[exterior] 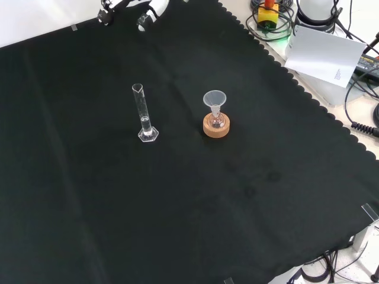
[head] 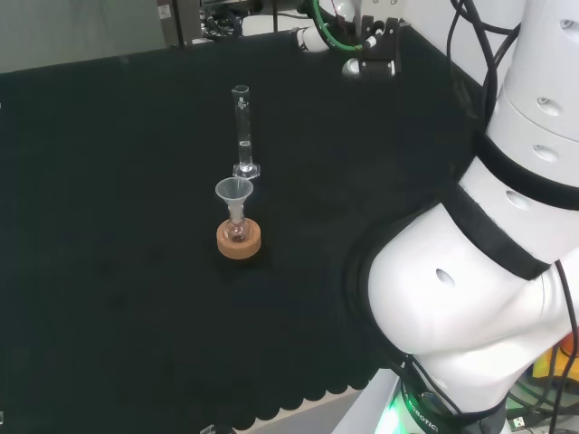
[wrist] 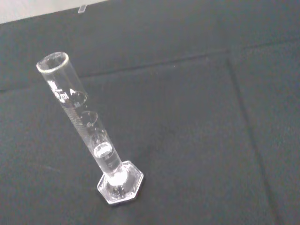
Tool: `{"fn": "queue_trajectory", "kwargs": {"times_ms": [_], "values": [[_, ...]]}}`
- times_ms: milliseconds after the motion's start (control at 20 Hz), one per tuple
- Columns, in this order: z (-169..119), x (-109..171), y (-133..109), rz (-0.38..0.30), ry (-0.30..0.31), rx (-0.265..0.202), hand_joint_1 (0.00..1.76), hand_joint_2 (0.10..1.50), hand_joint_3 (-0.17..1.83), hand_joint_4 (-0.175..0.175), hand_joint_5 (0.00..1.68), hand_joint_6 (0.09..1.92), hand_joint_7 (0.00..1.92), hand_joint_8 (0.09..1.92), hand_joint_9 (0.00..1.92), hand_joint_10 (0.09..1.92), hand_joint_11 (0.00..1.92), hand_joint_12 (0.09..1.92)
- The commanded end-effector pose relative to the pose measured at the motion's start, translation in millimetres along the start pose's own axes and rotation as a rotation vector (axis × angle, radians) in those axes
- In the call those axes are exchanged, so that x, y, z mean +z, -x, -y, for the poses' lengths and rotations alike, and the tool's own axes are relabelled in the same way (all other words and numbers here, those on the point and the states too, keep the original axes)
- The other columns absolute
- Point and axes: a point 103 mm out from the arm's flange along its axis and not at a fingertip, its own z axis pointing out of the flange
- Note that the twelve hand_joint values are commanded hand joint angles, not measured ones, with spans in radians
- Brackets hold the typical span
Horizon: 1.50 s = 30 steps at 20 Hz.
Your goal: Pick up the graduated cylinder.
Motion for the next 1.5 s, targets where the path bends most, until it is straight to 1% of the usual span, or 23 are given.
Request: {"fn": "queue_trajectory", "kwargs": {"times_ms": [50,150,250,350,450,650,800,950,1100,1200,1350,1500], "values": [[-17.8,53.6,-3.0,-0.101,0.001,-0.094,0.54,1.19,-0.1,-0.025,0.27,0.09,0.15,0.57,0.55,0.11,0.15,1.37],[-19.0,62.7,-4.5,-0.117,-0.012,-0.123,0.59,1.18,-0.13,-0.027,0.28,0.09,0.16,0.58,0.54,0.15,0.16,1.36],[-20.5,71.6,-4.5,-0.128,-0.028,-0.142,0.62,1.18,-0.16,-0.028,0.28,0.09,0.16,0.59,0.48,0.31,0.16,1.36],[-21.9,78.0,-4.5,-0.143,-0.04,-0.152,0.64,1.17,-0.17,-0.029,0.29,0.09,0.16,0.6,0.41,0.48,0.17,1.37],[-22.5,83.0,-4.7,-0.158,-0.053,-0.168,0.65,1.16,-0.17,-0.03,0.29,0.09,0.16,0.61,0.38,0.56,0.17,1.37],[-18.8,94.3,-1.5,-0.199,-0.043,-0.204,0.67,1.14,-0.17,-0.031,0.3,0.09,0.17,0.61,0.37,0.59,0.17,1.37],[-16.5,109.5,1.0,-0.225,-0.078,-0.22,0.7,1.12,-0.17,-0.031,0.31,0.09,0.19,0.62,0.38,0.6,0.18,1.37],[-17.0,126.2,3.8,-0.288,-0.103,-0.216,0.73,1.09,-0.17,-0.034,0.3,0.09,0.16,0.61,0.38,0.61,0.18,1.37],[-19.9,137.7,1.2,-0.339,-0.098,-0.225,0.8,1.06,-0.17,-0.04,0.37,0.09,0.15,0.6,0.38,0.61,0.18,1.37],[-23.5,143.5,-1.9,-0.348,-0.096,-0.241,0.83,1.06,-0.17,-0.041,0.39,0.09,0.16,0.61,0.39,0.61,0.18,1.37],[-30.1,150.7,-7.0,-0.383,-0.077,-0.255,0.85,1.05,-0.17,-0.043,0.41,0.09,0.17,0.61,0.39,0.61,0.19,1.37],[-36.8,158.3,-12.6,-0.396,-0.084,-0.271,0.85,1.05,-0.17,-0.044,0.42,0.09,0.19,0.62,0.4,0.61,0.19,1.36]]}}
